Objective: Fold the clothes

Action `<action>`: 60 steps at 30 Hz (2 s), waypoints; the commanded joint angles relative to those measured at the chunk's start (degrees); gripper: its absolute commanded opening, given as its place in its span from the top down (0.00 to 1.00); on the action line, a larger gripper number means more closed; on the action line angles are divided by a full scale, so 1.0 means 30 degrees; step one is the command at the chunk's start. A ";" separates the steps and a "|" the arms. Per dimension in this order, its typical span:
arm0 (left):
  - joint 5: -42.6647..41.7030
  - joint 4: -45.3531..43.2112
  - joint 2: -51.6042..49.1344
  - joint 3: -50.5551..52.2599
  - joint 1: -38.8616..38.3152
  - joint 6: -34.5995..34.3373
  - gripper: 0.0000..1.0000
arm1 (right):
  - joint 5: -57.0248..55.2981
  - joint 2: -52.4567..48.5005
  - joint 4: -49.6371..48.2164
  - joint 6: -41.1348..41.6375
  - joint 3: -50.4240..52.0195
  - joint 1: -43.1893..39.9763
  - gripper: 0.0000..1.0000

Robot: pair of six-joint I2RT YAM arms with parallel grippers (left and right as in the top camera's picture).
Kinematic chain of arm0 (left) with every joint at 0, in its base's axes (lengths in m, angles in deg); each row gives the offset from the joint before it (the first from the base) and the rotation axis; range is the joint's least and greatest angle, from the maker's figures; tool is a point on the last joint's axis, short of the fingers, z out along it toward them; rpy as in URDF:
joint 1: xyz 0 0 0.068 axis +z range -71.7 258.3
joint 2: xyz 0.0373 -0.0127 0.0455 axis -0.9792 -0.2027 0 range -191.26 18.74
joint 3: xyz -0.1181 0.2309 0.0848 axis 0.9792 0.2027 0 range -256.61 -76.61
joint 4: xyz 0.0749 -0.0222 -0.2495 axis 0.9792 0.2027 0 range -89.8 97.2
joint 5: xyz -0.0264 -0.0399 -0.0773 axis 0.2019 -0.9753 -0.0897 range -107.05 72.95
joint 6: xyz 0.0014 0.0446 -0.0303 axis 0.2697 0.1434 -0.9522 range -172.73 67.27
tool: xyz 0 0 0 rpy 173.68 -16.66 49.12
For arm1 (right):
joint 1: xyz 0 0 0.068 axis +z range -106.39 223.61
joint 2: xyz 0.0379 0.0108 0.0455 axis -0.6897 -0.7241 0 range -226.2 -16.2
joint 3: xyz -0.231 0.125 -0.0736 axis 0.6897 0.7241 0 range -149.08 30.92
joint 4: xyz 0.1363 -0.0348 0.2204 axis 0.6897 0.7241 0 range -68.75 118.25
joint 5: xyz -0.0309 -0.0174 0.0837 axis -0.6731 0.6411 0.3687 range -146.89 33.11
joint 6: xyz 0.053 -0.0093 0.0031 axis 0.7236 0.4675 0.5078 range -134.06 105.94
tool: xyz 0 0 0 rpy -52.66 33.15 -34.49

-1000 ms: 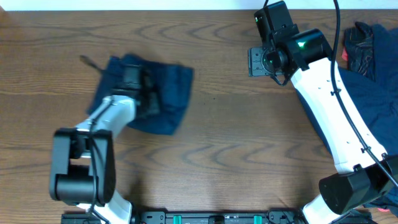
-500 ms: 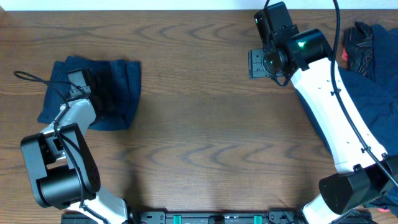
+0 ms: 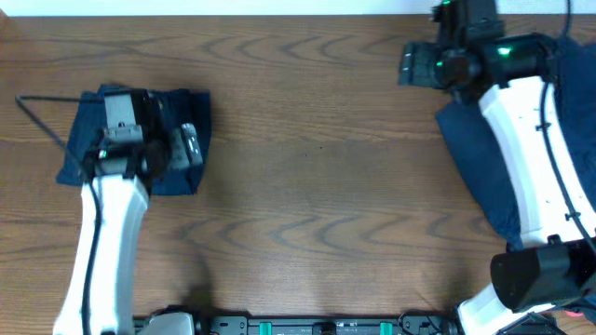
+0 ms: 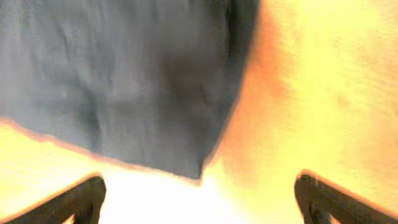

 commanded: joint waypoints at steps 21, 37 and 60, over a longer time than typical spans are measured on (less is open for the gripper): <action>-0.2353 0.4029 1.6764 0.3599 -0.0284 -0.1173 0.02 | 0.1552 1.9088 -0.4051 -0.2943 1.5977 -0.5676 0.01; -0.2346 0.4226 1.7027 0.3599 -0.0284 -0.1173 0.02 | 0.1610 2.4225 0.0903 -0.2943 1.8702 -0.5676 0.01; -0.2346 0.4226 1.7027 0.3599 -0.0284 -0.1173 0.02 | 0.4124 3.0403 -1.9802 -0.6222 3.2035 -0.2565 0.01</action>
